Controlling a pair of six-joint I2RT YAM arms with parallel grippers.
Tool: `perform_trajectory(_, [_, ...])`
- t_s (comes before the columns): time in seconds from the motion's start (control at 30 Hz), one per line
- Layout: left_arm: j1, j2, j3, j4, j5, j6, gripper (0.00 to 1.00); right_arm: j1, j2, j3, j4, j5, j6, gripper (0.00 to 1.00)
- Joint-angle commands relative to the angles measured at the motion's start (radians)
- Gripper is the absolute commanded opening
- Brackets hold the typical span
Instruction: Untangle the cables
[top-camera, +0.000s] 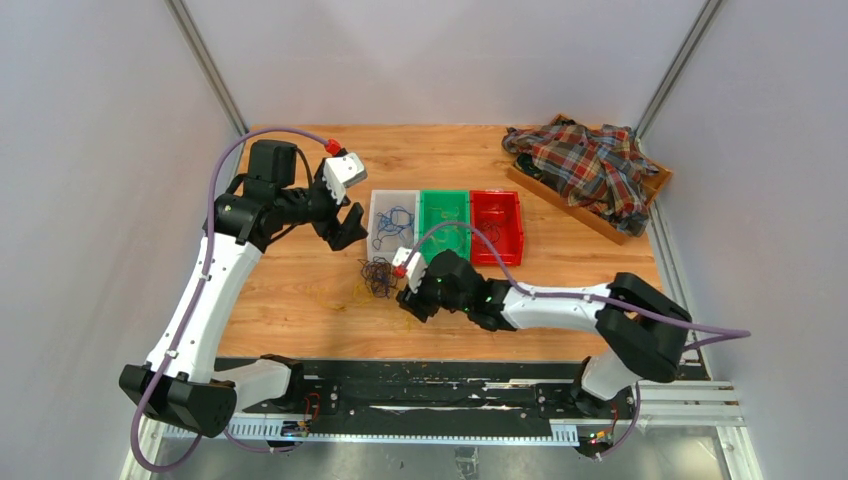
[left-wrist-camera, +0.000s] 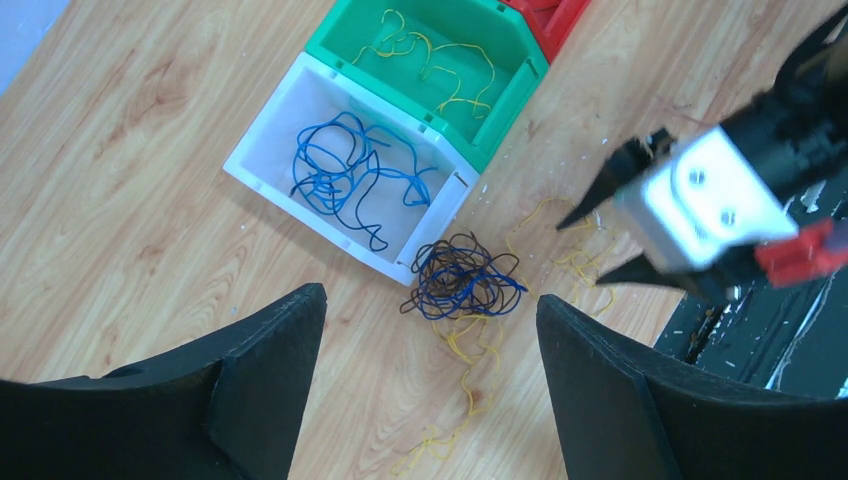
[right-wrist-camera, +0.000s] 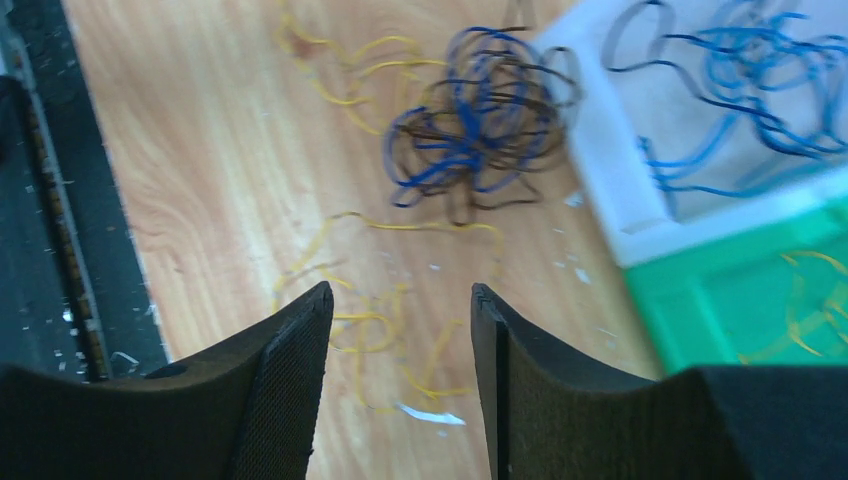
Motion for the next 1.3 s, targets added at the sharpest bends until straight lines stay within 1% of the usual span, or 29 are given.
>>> perform_trajectory(0.0, [0.007,-0.025,0.001,-0.001,-0.001,0.005,0.81,0.087,0.079,0.073,-0.029,-0.018,-0.014,0.54])
perform_trajectory(0.17, [0.008,-0.031,0.003,-0.005,-0.004,0.015,0.81,0.149,0.152,0.113,-0.016,0.058,0.041,0.52])
perform_trajectory(0.33, [0.008,-0.025,0.012,-0.009,-0.003,0.017,0.81,0.176,0.23,0.151,-0.044,0.171,0.075,0.47])
perform_trajectory(0.43, [0.008,-0.023,0.016,-0.01,0.001,0.013,0.81,0.179,0.257,0.155,-0.018,0.172,0.088,0.42])
perform_trajectory(0.47, [0.008,-0.023,0.018,-0.009,0.0,0.012,0.81,0.181,0.268,0.16,-0.012,0.178,0.09,0.37])
perform_trajectory(0.53, [0.008,-0.026,0.018,-0.008,-0.001,0.012,0.81,0.182,0.279,0.167,-0.009,0.203,0.095,0.24])
perform_trajectory(0.63, [0.008,-0.031,0.014,-0.011,-0.004,0.017,0.82,0.181,0.251,0.148,0.022,0.234,0.095,0.03])
perform_trajectory(0.67, [0.008,-0.032,0.011,-0.012,-0.002,0.02,0.82,0.181,0.232,0.138,0.026,0.239,0.096,0.01])
perform_trajectory(0.77, [0.008,-0.035,0.002,-0.023,0.007,0.043,0.81,0.178,0.139,0.116,-0.001,0.237,0.098,0.01])
perform_trajectory(0.8, [0.008,-0.038,-0.004,-0.025,0.009,0.056,0.82,0.178,0.086,0.109,-0.024,0.228,0.097,0.01])
perform_trajectory(0.9, [0.007,-0.048,-0.015,-0.04,0.032,0.093,0.82,0.169,-0.052,0.088,-0.097,0.181,0.104,0.01])
perform_trajectory(0.97, [0.007,-0.055,-0.021,-0.05,0.073,0.108,0.82,0.155,-0.138,0.07,-0.136,0.141,0.113,0.01])
perform_trajectory(1.13, [-0.005,-0.091,-0.062,-0.079,0.271,0.141,0.78,0.116,-0.292,0.063,-0.196,-0.044,0.135,0.01])
perform_trajectory(1.17, [-0.024,-0.1,-0.071,-0.086,0.289,0.143,0.77,0.102,-0.311,0.067,-0.203,-0.082,0.152,0.01])
perform_trajectory(1.27, [-0.128,-0.119,-0.084,-0.145,0.275,0.195,0.75,0.038,-0.361,0.071,-0.202,-0.226,0.218,0.01])
